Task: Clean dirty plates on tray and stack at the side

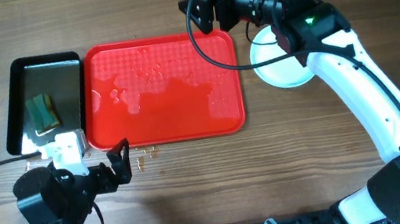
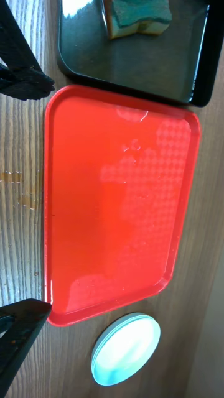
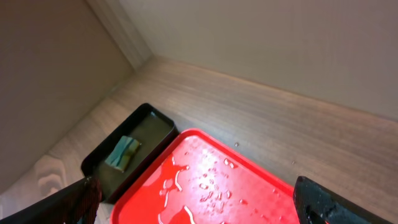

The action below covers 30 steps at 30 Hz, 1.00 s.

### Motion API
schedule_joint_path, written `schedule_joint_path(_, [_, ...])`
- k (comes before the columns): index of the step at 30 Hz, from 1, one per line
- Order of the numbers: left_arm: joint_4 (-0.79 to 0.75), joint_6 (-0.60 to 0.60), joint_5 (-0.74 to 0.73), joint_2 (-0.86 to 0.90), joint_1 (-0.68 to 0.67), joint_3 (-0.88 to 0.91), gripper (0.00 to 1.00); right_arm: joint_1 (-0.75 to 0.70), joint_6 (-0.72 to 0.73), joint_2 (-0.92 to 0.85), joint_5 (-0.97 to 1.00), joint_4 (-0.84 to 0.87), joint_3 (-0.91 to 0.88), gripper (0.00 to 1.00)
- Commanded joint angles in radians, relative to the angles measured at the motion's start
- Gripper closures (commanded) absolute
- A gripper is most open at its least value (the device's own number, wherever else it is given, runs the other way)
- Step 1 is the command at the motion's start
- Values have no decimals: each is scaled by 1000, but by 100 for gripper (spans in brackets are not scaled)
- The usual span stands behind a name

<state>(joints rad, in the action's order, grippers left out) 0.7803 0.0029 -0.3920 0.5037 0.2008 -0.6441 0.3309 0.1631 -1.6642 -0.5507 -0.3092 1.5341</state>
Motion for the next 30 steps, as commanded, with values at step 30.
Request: schedule_joint_path(30, [-2,12,-19,-6,-3,7,0,-342,-291,1561,252,336,-1529,0])
